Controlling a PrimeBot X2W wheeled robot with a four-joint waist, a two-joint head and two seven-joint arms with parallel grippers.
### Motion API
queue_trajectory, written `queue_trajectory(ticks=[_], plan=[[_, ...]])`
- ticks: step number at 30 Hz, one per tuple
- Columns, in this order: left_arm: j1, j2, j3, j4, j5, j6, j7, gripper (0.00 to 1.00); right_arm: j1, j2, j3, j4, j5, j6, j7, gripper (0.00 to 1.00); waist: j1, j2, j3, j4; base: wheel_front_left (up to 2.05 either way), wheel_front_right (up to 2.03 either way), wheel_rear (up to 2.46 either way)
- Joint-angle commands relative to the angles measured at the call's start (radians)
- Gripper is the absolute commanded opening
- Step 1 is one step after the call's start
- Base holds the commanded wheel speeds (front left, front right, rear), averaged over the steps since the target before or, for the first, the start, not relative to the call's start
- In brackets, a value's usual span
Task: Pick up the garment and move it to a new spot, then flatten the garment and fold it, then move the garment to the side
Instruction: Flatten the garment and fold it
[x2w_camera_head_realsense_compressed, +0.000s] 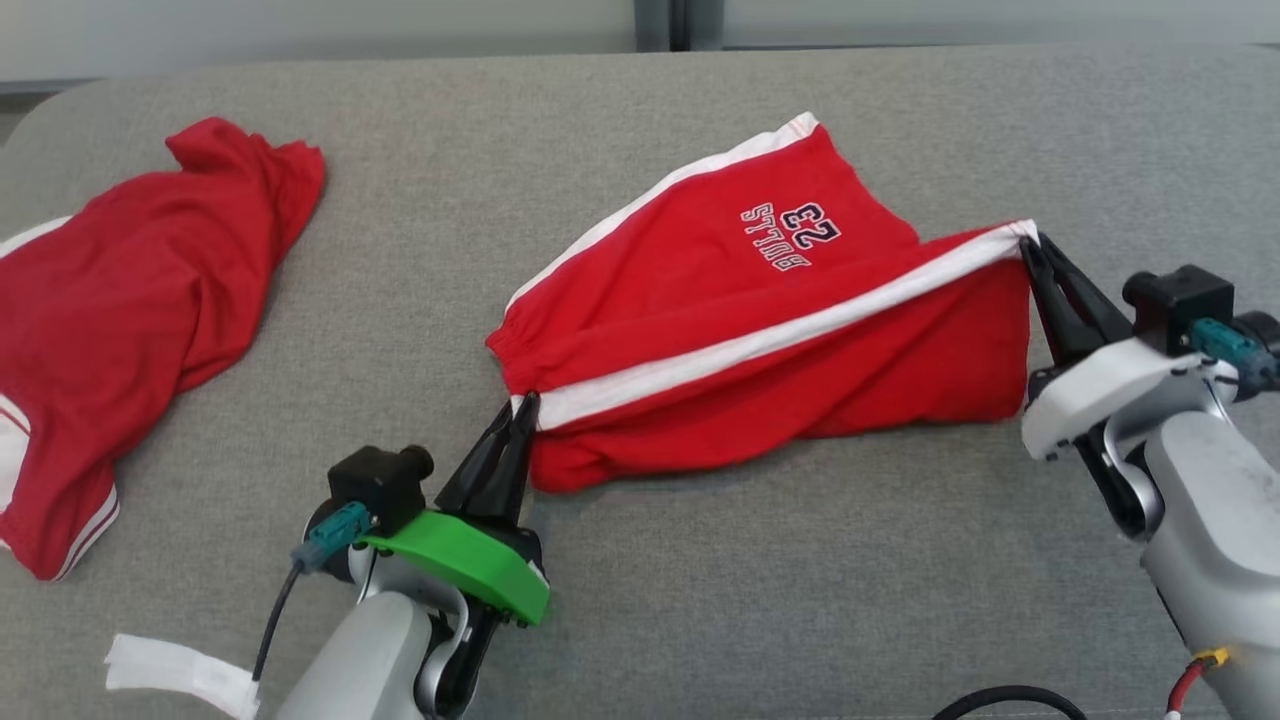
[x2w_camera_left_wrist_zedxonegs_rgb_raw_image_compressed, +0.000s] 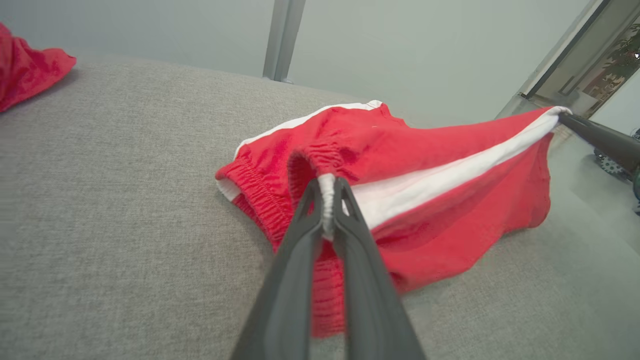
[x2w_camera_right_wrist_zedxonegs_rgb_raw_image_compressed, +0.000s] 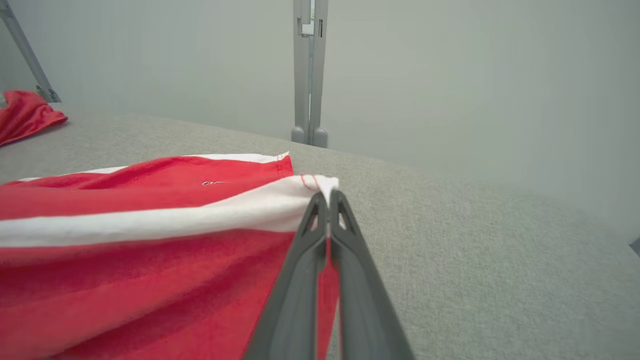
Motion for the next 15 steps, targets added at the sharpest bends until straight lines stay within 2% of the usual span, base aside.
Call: queue_trajectory(ticks=[1,15], plan=[[-0.038,-0.009,0.005,0.004,-0.008,0.003,0.000,0.00,-0.054,0.002,0.015,0.032,-0.012,-0.002,0.000,0.00,0.0000,-0.0001,0.095,0.089,0.00,0.00,0.00],[-0.244,-0.078,0.053,0.023,-0.016,0.003,0.000,0.00,-0.441,-0.016,0.078,0.297,-0.072,-0.002,0.000,0.00,0.0000,-0.0001,0.284,0.187,0.00,0.00,0.00]])
